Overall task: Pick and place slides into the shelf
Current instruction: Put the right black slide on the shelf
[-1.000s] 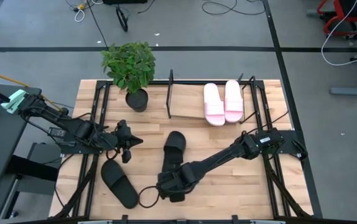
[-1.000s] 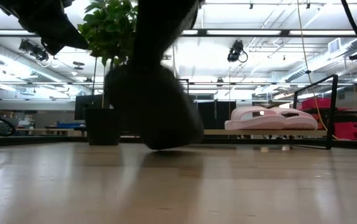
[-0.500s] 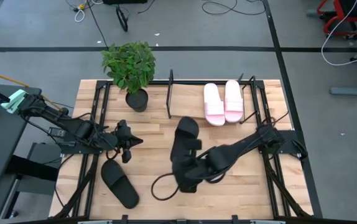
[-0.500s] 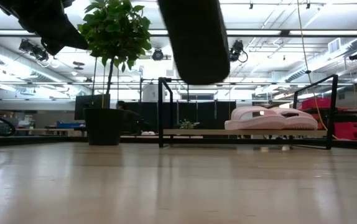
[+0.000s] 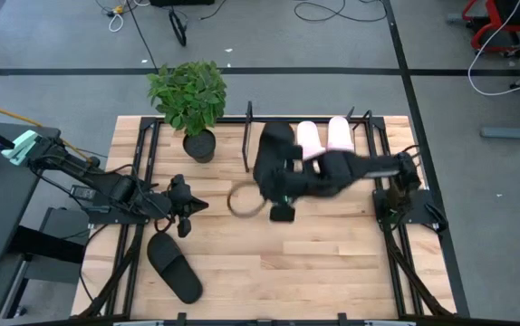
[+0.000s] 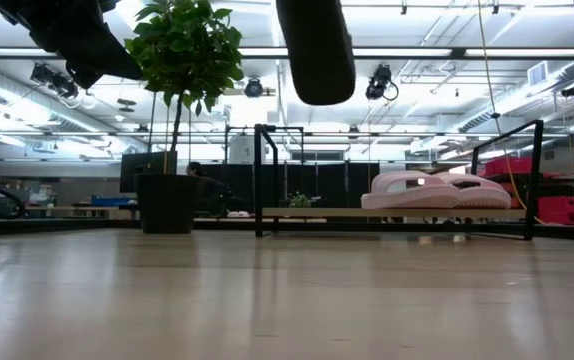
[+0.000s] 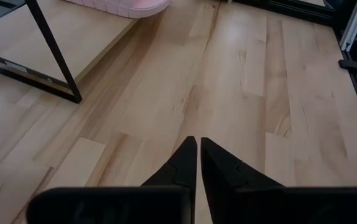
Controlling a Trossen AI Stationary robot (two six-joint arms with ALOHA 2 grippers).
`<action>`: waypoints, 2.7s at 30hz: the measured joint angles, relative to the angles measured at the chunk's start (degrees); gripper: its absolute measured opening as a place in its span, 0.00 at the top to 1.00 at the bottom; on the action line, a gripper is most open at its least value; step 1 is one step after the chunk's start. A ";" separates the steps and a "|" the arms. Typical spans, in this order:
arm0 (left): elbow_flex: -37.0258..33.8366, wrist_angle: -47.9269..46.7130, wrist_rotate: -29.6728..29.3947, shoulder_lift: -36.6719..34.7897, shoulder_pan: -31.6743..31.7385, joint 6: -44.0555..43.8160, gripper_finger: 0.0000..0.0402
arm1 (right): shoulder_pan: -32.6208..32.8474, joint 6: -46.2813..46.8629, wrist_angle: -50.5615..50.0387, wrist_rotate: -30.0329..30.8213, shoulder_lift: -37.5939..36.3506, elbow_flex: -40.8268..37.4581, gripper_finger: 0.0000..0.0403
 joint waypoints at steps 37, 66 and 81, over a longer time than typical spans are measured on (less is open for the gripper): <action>0.00 -0.04 -2.98 0.00 0.67 13.05 0.95 | -35.12 -17.81 16.46 -37.24 0.76 -19.89 0.95; 0.00 0.01 -3.03 0.00 9.05 7.34 0.95 | -43.14 -24.88 13.87 -48.26 0.71 -22.31 0.95; 0.00 -0.01 -3.32 0.00 9.05 7.45 0.95 | -41.10 -25.80 15.25 -49.54 0.65 -33.19 0.96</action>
